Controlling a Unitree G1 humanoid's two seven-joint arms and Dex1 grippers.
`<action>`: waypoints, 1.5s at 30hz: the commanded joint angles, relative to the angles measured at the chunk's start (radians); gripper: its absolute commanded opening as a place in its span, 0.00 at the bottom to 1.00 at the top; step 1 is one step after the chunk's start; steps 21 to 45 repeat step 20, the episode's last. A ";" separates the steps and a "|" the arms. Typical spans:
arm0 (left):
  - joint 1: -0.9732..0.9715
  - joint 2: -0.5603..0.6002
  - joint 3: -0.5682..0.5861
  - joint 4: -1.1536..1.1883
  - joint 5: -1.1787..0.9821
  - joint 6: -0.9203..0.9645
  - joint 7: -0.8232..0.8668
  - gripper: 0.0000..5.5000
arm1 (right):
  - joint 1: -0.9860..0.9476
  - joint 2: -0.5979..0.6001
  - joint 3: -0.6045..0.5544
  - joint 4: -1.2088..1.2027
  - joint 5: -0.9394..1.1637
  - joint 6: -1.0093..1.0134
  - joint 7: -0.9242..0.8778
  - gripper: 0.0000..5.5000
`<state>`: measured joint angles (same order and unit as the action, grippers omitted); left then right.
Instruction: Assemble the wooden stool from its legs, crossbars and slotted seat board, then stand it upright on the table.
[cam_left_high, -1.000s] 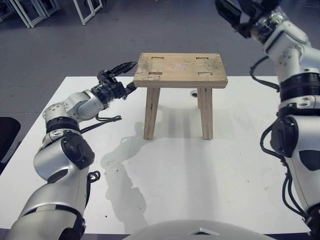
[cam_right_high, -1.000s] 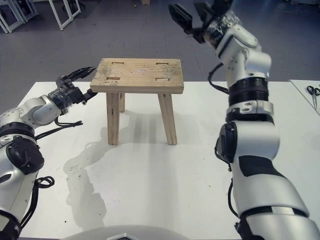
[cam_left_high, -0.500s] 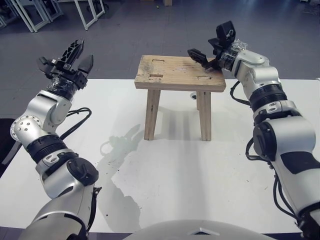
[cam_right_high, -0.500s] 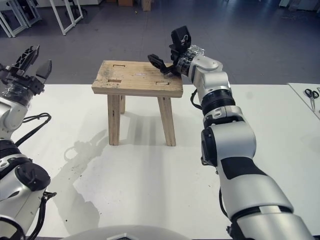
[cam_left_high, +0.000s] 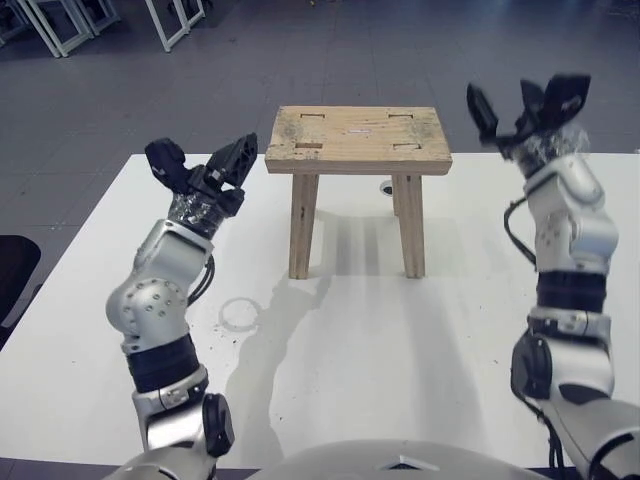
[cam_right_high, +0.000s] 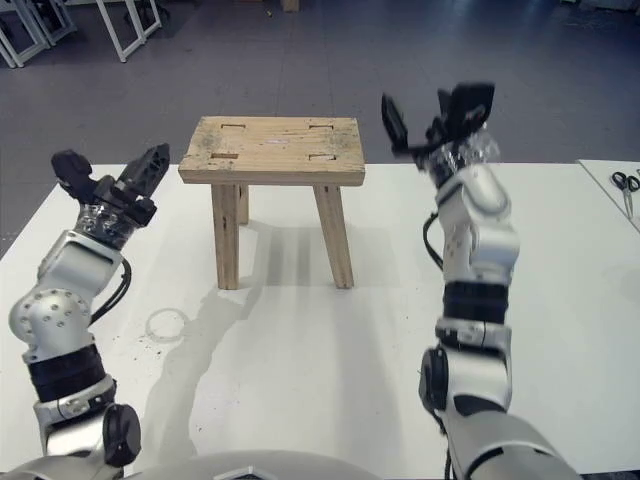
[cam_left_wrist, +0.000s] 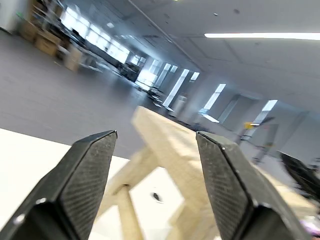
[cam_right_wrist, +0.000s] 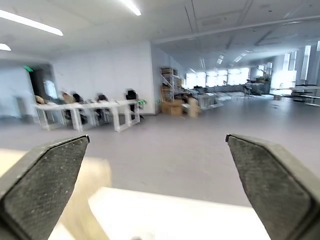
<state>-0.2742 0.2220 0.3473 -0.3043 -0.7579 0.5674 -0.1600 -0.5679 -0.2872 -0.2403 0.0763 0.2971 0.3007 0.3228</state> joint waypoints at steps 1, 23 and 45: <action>0.174 -0.025 -0.118 -0.089 0.253 -0.214 0.008 0.53 | 0.227 0.032 0.033 -0.194 -0.073 -0.017 -0.082 0.92; 0.386 -0.053 -0.348 0.032 0.690 -0.589 0.005 0.47 | 0.565 0.153 0.241 -0.367 -0.175 -0.027 -0.158 0.78; 0.386 -0.053 -0.348 0.032 0.690 -0.589 0.005 0.47 | 0.565 0.153 0.241 -0.367 -0.175 -0.027 -0.158 0.78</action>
